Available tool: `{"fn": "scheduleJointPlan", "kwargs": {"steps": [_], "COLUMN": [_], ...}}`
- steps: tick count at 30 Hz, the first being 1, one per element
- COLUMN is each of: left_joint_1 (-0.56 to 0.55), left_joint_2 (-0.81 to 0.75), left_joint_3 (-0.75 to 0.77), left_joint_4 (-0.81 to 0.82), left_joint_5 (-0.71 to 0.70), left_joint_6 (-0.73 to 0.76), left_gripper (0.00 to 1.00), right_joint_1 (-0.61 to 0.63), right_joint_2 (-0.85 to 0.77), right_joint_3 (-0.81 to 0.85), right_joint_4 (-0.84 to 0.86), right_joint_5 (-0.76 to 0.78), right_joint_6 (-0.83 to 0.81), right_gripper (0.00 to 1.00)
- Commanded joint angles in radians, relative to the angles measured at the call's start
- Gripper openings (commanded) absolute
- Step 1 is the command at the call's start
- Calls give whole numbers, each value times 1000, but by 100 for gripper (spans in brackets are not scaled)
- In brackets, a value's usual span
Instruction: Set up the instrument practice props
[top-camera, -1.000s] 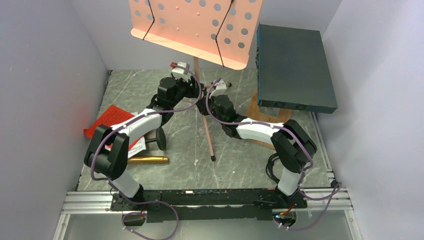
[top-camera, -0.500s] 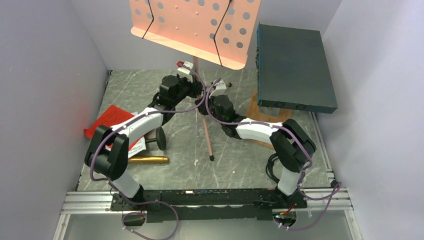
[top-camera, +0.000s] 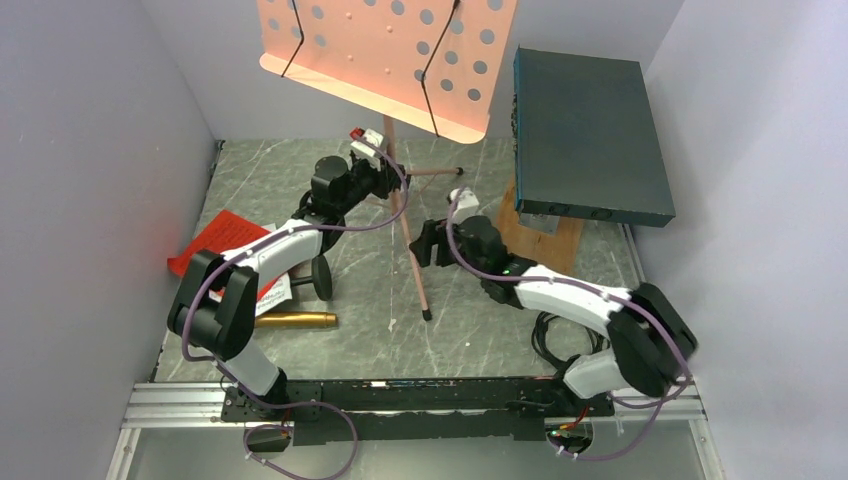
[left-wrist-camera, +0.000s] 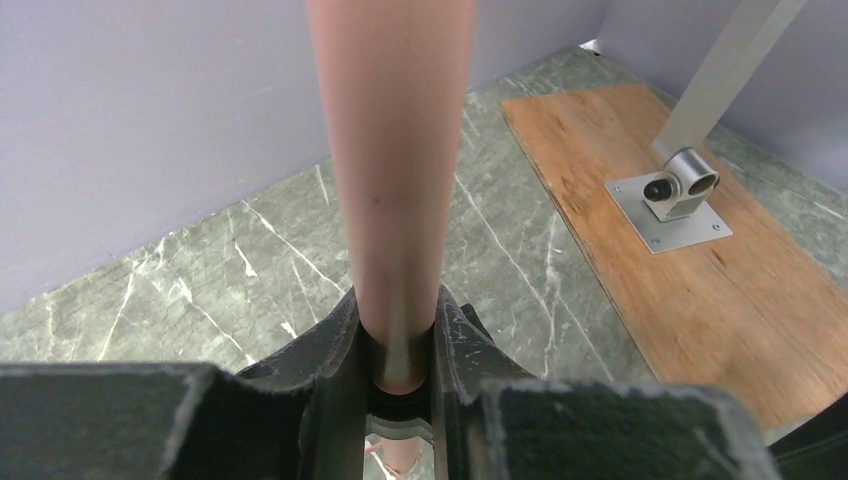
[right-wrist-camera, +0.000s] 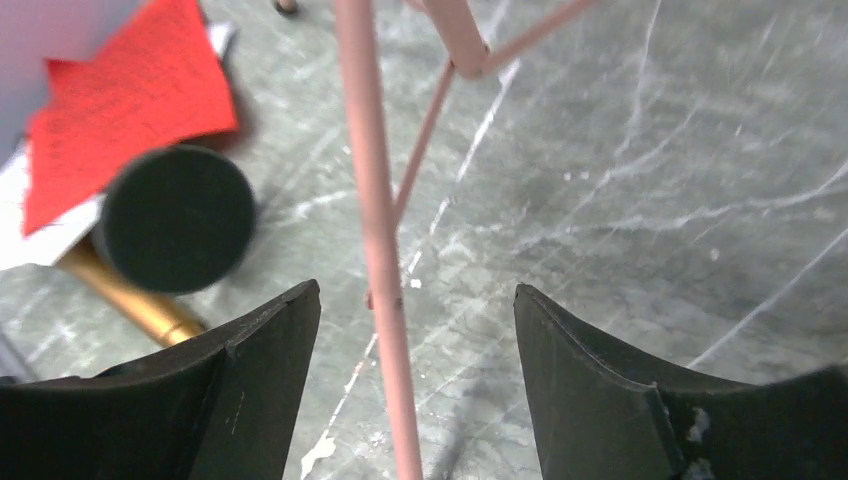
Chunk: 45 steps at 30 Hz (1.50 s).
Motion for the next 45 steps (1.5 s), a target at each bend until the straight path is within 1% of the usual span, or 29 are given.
{"fn": "scheduleJointPlan", "kwargs": {"steps": [1,4,6,8,11,13,16,19,21,23,25,27,29,33,34,36,37,38,40,42,43,45], "left_joint_1": [9,16,17,17,16,15,10,-14,-24,-25,-25,-26,-27,-27,-27,-27,-26,-26,-26,-26,-26,-26], "left_joint_2": [-24,-35,-42,-53,-77,-85,-83,-87,-93,-98,-101,-107,-114,-123,-124,-125,-127,-128,-126,-123,-123,-123], "left_joint_3": [-23,-8,-4,-12,-46,-68,-98,-83,-84,-83,-79,-80,-80,-76,-76,-74,-74,-74,-74,-70,-70,-68], "left_joint_4": [-60,-89,-114,-127,-121,-106,-64,-101,-102,-104,-109,-110,-111,-110,-108,-110,-112,-114,-118,-123,-121,-122], "left_joint_5": [165,278,341,383,405,406,430,456,452,455,457,455,449,451,452,455,450,446,437,433,431,434], "left_joint_6": [20,30,42,47,34,24,1,29,37,38,39,39,39,35,33,33,34,35,39,38,37,34], "left_gripper": [0,0,0,0,0,0,0,0,0,0,0,0,0,0,0,0,0,0,0,0,0,0], "right_joint_1": [-46,-92,-108,-109,-110,-111,-110,-110,-113,-116,-120,-120,-120,-126,-126,-126,-127,-127,-126,-123,-123,-123], "right_joint_2": [-184,-222,-226,-225,-235,-251,-259,-247,-220,-189,-169,-156,-144,-117,-109,-89,-83,-78,-90,-130,-154,-191], "right_joint_3": [-46,-58,-40,-7,6,-29,-66,-33,12,44,70,96,117,141,151,175,190,200,178,73,16,-80], "right_joint_4": [59,71,53,7,-24,27,101,62,25,34,34,19,-3,-11,-16,-33,-56,-79,-49,86,162,313], "right_joint_5": [-105,-152,-165,-144,-133,-153,-152,-106,-90,-107,-110,-99,-90,-63,-61,-59,-45,-38,-71,-143,-176,-216], "right_joint_6": [-73,-55,-20,48,212,302,413,528,573,548,506,441,376,328,311,254,214,169,47,-115,-192,-365], "right_gripper": [74,72,65,58,57,60,71,80,81,78,69,64,64,64,62,52,48,47,47,48,51,60]}}
